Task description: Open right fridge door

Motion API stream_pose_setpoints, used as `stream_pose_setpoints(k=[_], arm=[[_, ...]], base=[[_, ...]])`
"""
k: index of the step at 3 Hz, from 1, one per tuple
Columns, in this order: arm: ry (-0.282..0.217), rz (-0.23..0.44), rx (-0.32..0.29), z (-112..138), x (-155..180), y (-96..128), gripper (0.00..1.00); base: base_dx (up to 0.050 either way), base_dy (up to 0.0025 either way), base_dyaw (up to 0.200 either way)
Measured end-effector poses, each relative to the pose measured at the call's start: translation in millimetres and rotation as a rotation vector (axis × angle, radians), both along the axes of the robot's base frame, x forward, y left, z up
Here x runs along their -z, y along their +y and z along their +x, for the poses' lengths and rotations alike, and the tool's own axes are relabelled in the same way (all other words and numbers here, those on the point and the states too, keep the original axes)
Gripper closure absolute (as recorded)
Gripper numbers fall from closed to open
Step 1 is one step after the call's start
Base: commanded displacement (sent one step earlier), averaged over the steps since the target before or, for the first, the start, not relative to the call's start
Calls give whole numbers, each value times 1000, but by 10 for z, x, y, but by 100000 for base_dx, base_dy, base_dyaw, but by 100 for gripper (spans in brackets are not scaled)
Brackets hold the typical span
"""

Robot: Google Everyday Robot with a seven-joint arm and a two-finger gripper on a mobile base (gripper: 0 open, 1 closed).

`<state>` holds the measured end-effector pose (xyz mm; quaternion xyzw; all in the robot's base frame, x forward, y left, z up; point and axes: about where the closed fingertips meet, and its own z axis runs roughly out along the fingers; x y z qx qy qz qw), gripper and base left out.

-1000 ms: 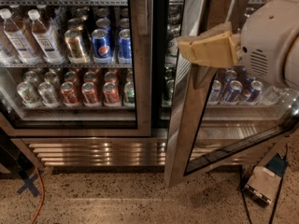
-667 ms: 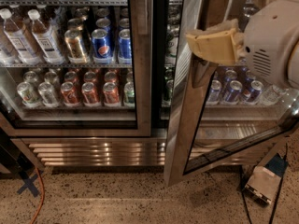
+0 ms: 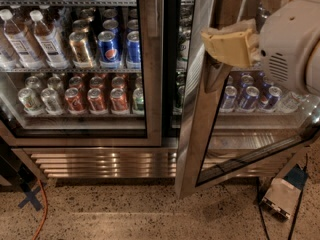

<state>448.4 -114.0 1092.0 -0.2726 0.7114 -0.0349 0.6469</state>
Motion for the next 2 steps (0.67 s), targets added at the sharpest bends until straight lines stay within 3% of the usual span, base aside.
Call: stream_pose_setpoints(k=[2], arm=[[0, 0, 0, 0, 0, 0, 35]], base=[[0, 0, 0]])
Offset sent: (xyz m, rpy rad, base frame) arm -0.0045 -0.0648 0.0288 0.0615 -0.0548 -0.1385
